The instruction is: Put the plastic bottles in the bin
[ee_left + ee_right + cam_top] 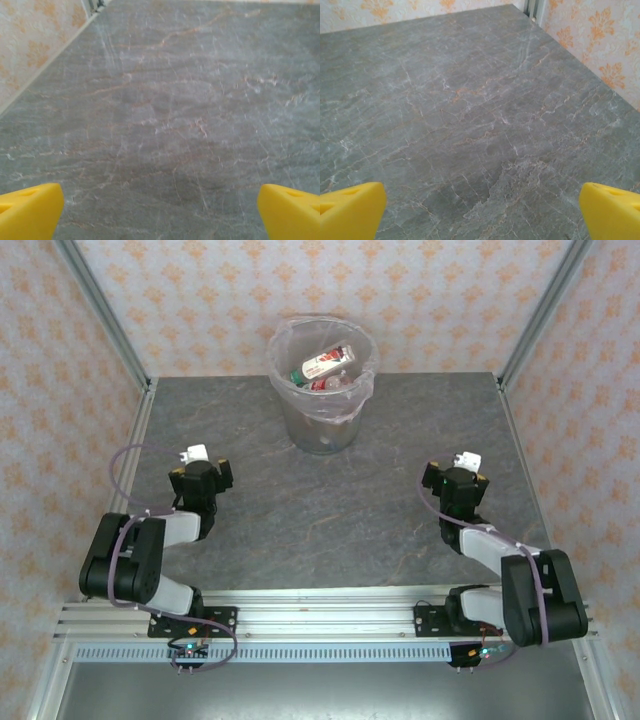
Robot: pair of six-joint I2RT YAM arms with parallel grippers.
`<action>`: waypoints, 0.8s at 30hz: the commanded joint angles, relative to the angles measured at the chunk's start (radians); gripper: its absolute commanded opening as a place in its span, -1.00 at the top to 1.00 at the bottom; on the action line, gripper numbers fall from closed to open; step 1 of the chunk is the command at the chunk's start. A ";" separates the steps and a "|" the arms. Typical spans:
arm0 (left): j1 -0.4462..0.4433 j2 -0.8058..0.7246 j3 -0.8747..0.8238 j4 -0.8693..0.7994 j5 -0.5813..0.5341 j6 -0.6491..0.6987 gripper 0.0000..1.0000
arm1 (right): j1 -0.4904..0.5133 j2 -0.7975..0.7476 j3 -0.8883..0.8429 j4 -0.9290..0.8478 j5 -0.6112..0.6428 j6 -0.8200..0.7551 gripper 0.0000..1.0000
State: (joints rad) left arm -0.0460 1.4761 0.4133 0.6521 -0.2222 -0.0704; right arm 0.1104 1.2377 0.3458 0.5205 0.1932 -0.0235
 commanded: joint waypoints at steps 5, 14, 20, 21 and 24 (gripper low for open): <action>-0.032 0.012 -0.012 0.122 -0.122 0.015 -1.00 | -0.017 0.112 0.002 0.245 0.013 -0.035 -0.99; -0.032 0.013 -0.013 0.129 -0.122 0.017 -1.00 | -0.017 0.291 -0.100 0.601 -0.039 -0.062 -0.98; -0.032 0.013 -0.014 0.132 -0.118 0.019 -1.00 | -0.108 0.287 0.068 0.268 -0.190 -0.005 -0.98; -0.031 0.014 -0.014 0.133 -0.119 0.019 -1.00 | -0.107 0.290 0.064 0.282 -0.193 -0.008 -0.98; -0.032 0.013 -0.014 0.132 -0.119 0.019 -1.00 | -0.109 0.289 0.068 0.272 -0.260 -0.031 -0.98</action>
State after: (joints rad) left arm -0.0750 1.4841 0.4091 0.7490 -0.3038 -0.0681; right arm 0.0006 1.5314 0.4107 0.8330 0.0383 -0.0532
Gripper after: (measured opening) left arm 0.999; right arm 0.992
